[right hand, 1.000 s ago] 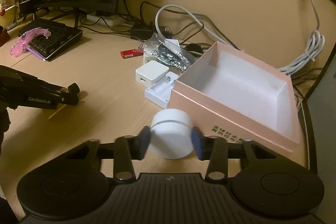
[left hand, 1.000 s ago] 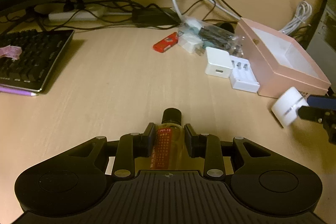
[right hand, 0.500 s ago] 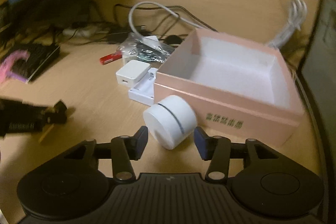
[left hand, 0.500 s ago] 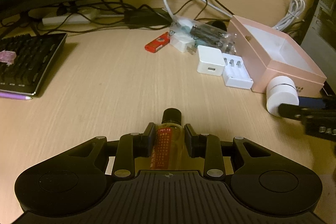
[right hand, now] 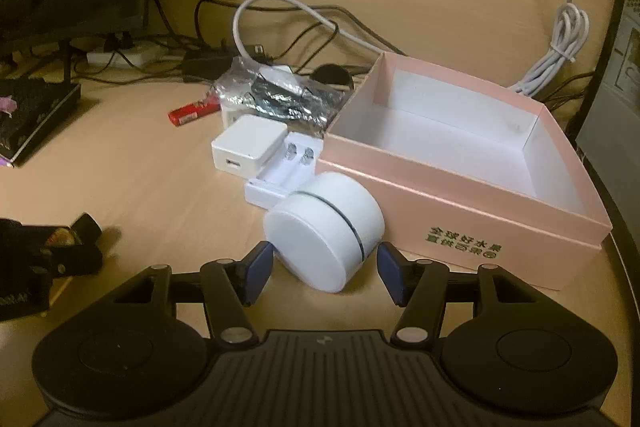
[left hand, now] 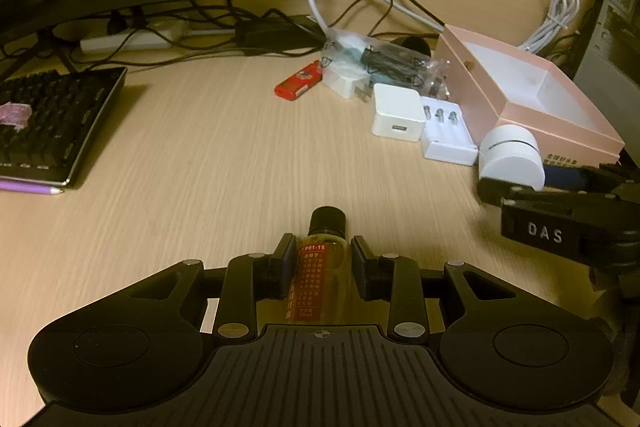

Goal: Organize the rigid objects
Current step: 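Lift the white jar with the right tool while the left tool carries the bottle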

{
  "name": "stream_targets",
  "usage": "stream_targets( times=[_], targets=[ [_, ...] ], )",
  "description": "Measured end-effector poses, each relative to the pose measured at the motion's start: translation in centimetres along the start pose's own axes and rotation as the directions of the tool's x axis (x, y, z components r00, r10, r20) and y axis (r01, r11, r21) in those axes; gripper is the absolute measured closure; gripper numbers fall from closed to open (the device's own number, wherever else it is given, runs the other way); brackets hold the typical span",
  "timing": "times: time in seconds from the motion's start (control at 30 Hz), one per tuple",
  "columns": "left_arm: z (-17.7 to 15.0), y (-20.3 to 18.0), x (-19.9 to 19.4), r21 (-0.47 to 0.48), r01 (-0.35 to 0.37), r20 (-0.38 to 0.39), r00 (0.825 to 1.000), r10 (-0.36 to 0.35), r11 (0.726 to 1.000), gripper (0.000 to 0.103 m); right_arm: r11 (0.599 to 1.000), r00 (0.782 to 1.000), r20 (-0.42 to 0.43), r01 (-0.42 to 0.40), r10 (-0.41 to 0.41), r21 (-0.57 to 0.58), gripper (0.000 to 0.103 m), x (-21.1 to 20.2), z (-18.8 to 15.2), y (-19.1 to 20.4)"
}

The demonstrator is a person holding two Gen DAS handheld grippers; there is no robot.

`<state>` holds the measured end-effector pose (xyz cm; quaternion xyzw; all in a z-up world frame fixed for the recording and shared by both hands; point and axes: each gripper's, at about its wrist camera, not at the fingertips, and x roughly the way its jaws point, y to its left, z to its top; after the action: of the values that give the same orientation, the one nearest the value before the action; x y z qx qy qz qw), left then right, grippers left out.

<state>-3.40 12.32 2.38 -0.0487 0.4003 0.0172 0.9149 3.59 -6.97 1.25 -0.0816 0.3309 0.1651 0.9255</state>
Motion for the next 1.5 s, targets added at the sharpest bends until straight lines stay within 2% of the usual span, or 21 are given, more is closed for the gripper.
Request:
stream_targets(
  times=[0.13, 0.3, 0.37, 0.4, 0.53, 0.67, 0.83, 0.93, 1.13, 1.37, 1.5],
  targets=[
    [0.0, -0.2, 0.0, 0.013, -0.008, 0.000, 1.000, 0.008, 1.000, 0.069, 0.997, 0.998, 0.009, 0.062, -0.062, 0.036, 0.033, 0.4, 0.6, 1.3],
    [0.0, -0.3, -0.1, 0.017, -0.009, -0.002, 1.000, 0.009, 1.000, 0.069, 0.991, 0.991, -0.010, 0.131, -0.131, 0.025, 0.038, 1.1, 1.0, 2.0],
    [-0.1, -0.2, -0.2, 0.008, -0.006, 0.001, 1.000, 0.006, 1.000, 0.069, 0.995, 0.994, -0.046, 0.100, -0.098, 0.031, 0.041, 0.8, 0.6, 1.1],
    [-0.1, -0.2, -0.2, 0.005, -0.005, 0.002, 1.000, 0.005, 1.000, 0.069, 0.996, 0.996, -0.054, 0.077, -0.075, 0.033, 0.049, 0.6, 0.3, 0.6],
    [0.0, -0.1, -0.2, -0.006, 0.003, 0.000, 1.000, -0.003, 1.000, 0.069, 1.000, 0.998, -0.065, -0.002, 0.002, -0.008, 0.049, -1.3, 0.2, -1.0],
    [0.0, 0.0, -0.1, -0.007, 0.015, 0.004, 1.000, -0.015, 1.000, 0.069, 0.987, 0.995, -0.081, -0.065, 0.054, -0.146, 0.050, -3.5, 0.5, -1.6],
    [-0.1, -0.2, -0.1, 0.001, 0.026, 0.008, 1.000, -0.026, 1.000, 0.069, 0.977, 0.989, -0.137, -0.077, 0.050, -0.199, 0.050, -3.6, 0.3, -2.2],
    [-0.1, -0.4, -0.2, 0.014, 0.044, -0.001, 0.999, -0.044, 0.999, 0.069, 0.981, 0.982, -0.183, -0.087, 0.055, -0.171, 0.049, -3.2, 0.4, -2.6],
    [-0.3, -0.9, -0.3, 0.040, 0.045, 0.000, 0.999, -0.045, 0.998, 0.069, 0.984, 0.985, -0.154, -0.103, 0.080, -0.147, 0.049, -2.8, 0.3, -3.1],
    [-0.7, -1.0, -0.6, 0.058, 0.046, 0.013, 0.999, -0.047, 0.997, 0.069, 0.989, 0.991, -0.110, -0.091, 0.078, -0.118, 0.042, -1.9, 0.4, -3.6],
    [-0.9, -0.9, -0.9, 0.056, 0.066, 0.014, 0.998, -0.067, 0.996, 0.069, 0.993, 0.989, -0.121, -0.089, 0.079, -0.082, 0.042, -0.8, 0.4, -3.7]
  ],
)
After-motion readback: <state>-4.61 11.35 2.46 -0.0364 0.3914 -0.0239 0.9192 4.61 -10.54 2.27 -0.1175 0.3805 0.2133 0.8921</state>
